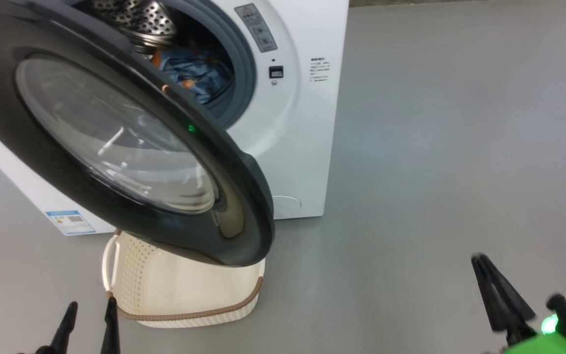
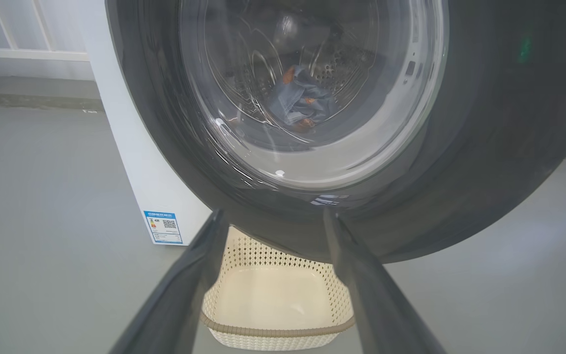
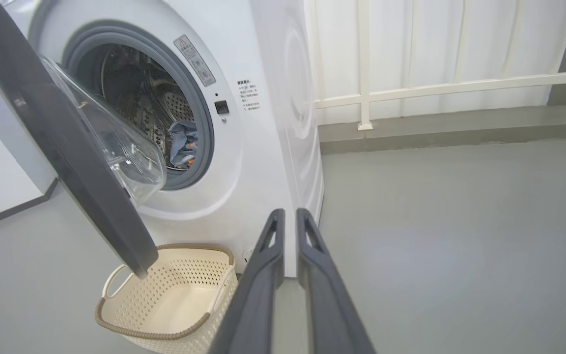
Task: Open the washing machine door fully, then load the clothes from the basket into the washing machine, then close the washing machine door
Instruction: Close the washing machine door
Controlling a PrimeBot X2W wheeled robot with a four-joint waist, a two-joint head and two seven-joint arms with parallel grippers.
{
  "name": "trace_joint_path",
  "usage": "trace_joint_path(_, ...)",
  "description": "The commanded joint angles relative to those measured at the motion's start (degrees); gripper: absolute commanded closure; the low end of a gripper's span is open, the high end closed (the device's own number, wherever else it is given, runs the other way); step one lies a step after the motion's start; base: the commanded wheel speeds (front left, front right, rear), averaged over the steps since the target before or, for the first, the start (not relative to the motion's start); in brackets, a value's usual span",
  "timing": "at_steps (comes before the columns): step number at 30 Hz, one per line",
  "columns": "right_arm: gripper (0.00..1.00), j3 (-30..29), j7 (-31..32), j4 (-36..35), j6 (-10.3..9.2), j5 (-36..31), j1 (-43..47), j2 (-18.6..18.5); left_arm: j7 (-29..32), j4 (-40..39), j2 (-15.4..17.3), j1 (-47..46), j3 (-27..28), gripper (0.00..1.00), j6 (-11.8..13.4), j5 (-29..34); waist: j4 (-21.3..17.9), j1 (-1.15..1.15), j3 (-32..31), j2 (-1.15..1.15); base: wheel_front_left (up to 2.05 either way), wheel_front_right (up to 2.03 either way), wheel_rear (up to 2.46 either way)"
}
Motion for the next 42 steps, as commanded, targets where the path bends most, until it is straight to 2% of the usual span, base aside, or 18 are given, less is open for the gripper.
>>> trace_joint_path(1,1.0,1.7,-0.3,-1.2,0.09,0.5,-4.1,-0.3,-0.4,-1.4,0.3,-1.0,1.9,0.0,-0.1,-0.9,0.8,0.0,-0.4,0.0,0.0,0.0,0.0)
trace_joint_path(7,1.0,5.7,-0.3,-2.6,0.09,0.9,-12.6,1.7,-0.4,-2.1,0.3,-1.2,1.0,0.0,-0.1,-1.5,3.2,0.0,-1.3,0.0,0.0,0.0,0.0)
trace_joint_path(12,1.0,6.7,-0.3,-6.5,0.09,1.3,-18.3,2.9,-0.4,-2.8,0.3,-1.0,0.3,0.0,-0.1,-1.1,5.1,0.0,-1.6,0.0,0.0,0.0,0.0)
trace_joint_path(15,1.0,9.1,-0.3,-11.2,0.09,1.8,-22.7,3.6,-0.4,-3.2,0.3,-0.6,-0.4,0.0,-0.1,-0.8,6.9,0.0,-1.9,0.0,0.0,0.0,0.0)
trace_joint_path(19,1.0,12.1,-0.3,-14.2,0.09,2.4,-24.4,4.1,-0.4,-3.2,0.3,-0.3,-1.4,0.0,-0.1,-0.9,8.4,0.0,-2.1,0.0,0.0,0.0,0.0)
trace_joint_path(24,1.0,19.4,-0.3,-16.1,0.09,3.2,-24.5,4.7,-0.4,-3.1,0.3,-0.3,-2.7,0.0,-0.1,-1.0,10.7,0.0,-1.9,0.0,0.0,0.0,0.0)
trace_joint_path(29,1.0,27.1,-0.3,-12.2,0.09,4.2,-22.7,4.5,-0.4,-3.1,0.3,-0.4,-3.6,0.0,-0.1,-1.3,12.4,0.0,-1.3,0.0,0.0,0.0,0.0)
trace_joint_path(34,1.0,32.5,-0.3,-6.9,0.09,5.2,-21.6,3.5,-0.4,-3.1,0.3,-0.9,-4.5,0.0,0.1,-2.0,14.1,0.0,0.0,0.0,0.0,0.0,0.0)
trace_joint_path(42,1.0,34.3,-0.3,0.7,0.09,6.0,-22.8,1.3,-0.4,-3.3,0.3,-2.4,-6.5,0.0,0.9,-3.3,15.8,0.0,3.3,0.0,0.0,0.0,0.0)
